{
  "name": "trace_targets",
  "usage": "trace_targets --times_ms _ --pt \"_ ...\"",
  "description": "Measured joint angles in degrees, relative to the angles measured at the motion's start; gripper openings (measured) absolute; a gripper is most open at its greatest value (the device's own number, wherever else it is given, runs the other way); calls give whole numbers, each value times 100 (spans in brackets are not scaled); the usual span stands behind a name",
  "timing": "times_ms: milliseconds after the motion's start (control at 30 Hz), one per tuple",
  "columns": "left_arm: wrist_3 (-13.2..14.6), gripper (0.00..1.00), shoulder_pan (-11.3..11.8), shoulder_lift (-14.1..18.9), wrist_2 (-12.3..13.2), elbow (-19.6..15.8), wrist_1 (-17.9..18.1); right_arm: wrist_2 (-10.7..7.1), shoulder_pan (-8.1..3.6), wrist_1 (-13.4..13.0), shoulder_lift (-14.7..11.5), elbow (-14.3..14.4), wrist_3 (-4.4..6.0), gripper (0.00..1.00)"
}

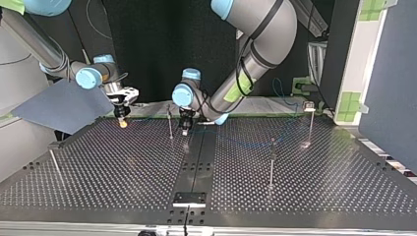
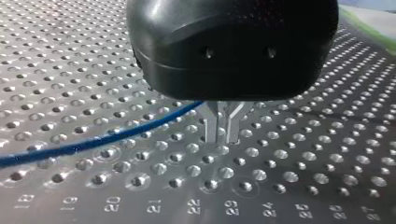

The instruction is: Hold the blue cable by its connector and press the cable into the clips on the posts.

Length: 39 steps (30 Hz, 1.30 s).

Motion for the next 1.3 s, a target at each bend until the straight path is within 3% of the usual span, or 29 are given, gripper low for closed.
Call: trace_targets --times_ms 33,67,100,167,467,600,733,1033,1167,1300 --pt "33 58 0 0 0 1 -38 -4 2 7 1 -2 0 0" --pt "82 70 1 0 -1 0 -93 -7 4 15 1 -3 -1 0" --pt "122 70 1 0 -2 0 -139 -9 7 20 1 -2 -1 0" --pt "222 97 1 2 -19 0 -241 -10 11 30 6 -1 -1 0" --pt "598 100 -82 7 -146 -1 -635 -5 21 44 10 1 -1 0" --pt "621 100 -157 11 -139 -1 -811 -4 28 56 11 0 -5 0" --pt "502 100 -234 20 -168 -1 -983 -5 5 136 12 -1 -25 0" --pt "64 100 -543 64 -536 -42 -1408 -4 5 288 12 0 -60 0" --pt "-137 100 -596 208 -606 -191 -1351 -4 18 296 13 0 -46 0" --pt "-257 100 -617 398 -516 -381 -1246 -4 28 301 18 0 -33 0"
